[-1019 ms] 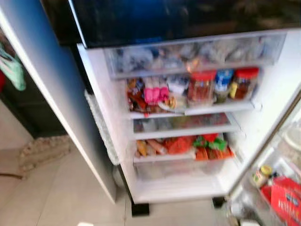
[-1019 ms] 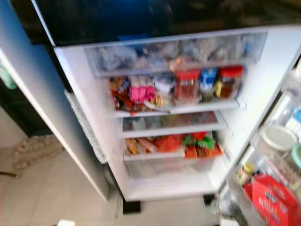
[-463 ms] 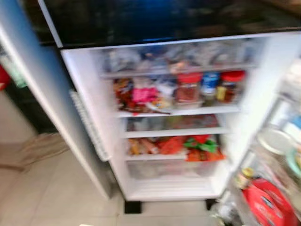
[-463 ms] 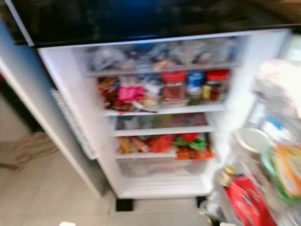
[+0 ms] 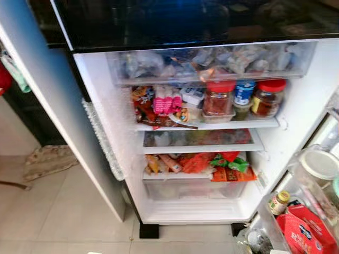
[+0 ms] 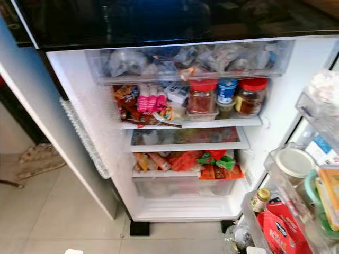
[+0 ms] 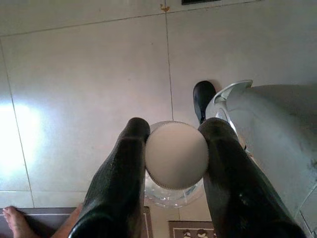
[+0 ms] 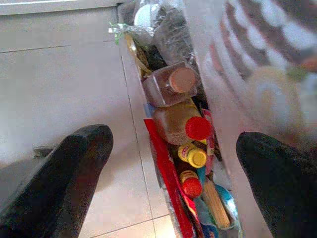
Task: Restocking fridge
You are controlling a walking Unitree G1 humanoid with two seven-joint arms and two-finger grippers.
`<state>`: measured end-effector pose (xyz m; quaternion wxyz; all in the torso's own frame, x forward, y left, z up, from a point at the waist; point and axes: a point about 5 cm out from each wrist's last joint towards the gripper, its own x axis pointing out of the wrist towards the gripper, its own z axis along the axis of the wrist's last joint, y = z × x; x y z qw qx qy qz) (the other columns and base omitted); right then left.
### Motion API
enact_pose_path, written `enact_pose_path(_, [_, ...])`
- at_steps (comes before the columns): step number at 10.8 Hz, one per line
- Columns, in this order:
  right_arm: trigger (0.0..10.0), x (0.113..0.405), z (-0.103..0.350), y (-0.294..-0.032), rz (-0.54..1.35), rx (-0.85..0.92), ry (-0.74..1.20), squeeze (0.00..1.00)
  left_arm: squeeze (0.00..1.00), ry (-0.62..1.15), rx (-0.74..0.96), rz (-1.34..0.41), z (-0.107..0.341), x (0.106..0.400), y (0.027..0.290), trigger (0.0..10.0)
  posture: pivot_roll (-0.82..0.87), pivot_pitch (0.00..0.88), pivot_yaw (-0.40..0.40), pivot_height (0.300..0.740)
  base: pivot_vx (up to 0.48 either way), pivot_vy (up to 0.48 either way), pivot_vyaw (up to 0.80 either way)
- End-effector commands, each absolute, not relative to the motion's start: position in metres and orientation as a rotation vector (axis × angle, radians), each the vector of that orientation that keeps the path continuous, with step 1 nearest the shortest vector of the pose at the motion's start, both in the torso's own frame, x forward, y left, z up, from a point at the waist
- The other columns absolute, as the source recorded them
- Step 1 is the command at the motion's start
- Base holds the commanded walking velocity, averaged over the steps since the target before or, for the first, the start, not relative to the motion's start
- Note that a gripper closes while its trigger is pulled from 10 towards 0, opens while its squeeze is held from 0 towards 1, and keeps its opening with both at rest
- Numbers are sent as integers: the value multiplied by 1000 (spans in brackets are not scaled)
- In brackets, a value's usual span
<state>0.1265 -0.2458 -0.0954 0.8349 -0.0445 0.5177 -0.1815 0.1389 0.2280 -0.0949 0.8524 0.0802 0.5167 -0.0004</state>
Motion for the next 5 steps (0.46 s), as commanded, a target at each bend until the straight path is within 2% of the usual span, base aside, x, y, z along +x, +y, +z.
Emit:
enact_pose_path(1, [10000,126,-95,-248,-397,-107,1087,0,0,1102,176,4,-95,136,232,10000,27,0,37,740,0,0,0])
enact_pose_path(5, [10000,129,-91,-258,-439,-148,1066,0,0,1104,179,3,-95,135,232,10000,27,0,38,740,0,0,0])
